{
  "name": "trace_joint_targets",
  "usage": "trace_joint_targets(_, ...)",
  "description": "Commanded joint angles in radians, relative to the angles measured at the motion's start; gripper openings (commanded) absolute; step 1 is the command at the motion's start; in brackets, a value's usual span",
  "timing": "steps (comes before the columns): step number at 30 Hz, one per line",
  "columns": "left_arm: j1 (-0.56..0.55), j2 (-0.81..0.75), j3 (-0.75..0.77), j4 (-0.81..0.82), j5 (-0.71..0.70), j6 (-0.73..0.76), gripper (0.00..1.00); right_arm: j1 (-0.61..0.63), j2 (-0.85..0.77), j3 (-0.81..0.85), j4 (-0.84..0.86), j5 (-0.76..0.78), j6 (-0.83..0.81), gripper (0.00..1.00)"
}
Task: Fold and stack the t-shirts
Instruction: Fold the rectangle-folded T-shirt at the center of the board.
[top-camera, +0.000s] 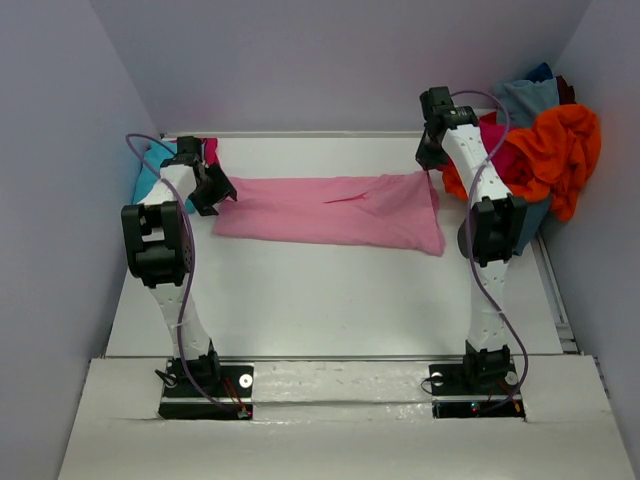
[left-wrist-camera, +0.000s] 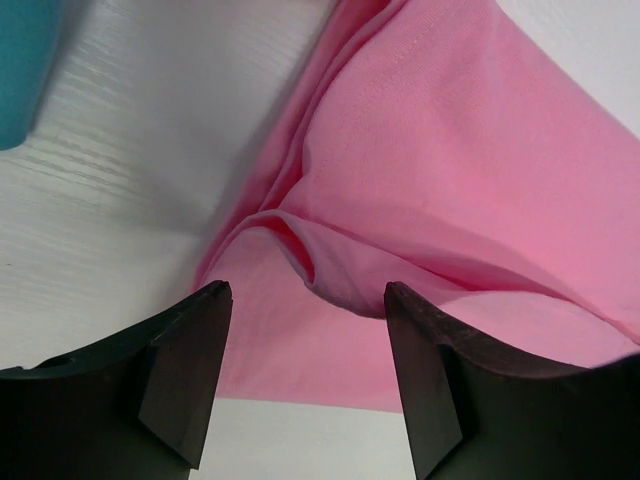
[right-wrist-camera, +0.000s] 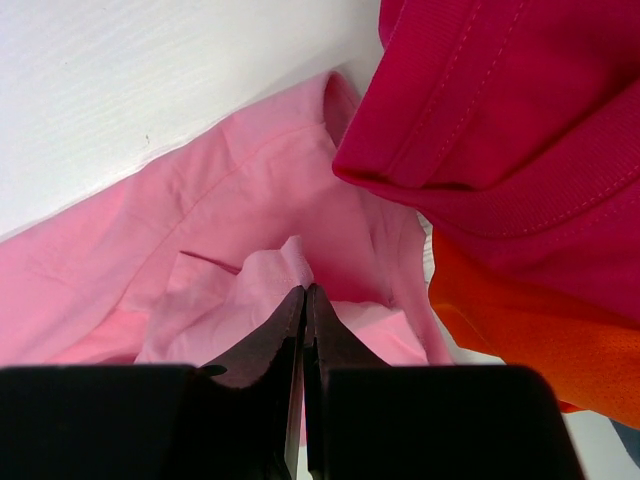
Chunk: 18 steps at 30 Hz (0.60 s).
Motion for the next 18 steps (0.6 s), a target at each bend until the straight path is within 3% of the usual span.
trace_joint_targets(1,-0.015,-0.073,0.033,-0.001,-0.041,0.004,0.74,-0.009,-0.006,-0.006,0.040,-0.004,-0.013,0.07)
trace_joint_targets(11,-0.058,-0.183,0.045,0.002,-0.113,0.036,0.77,-0.009,-0.009,-0.026,0.044,-0.004,-0.015,0.07)
trace_joint_targets(18,-0.078,-0.257,0.051,0.016,-0.063,0.052,0.78,-0.009,-0.049,-0.054,0.050,-0.010,-0.015,0.07)
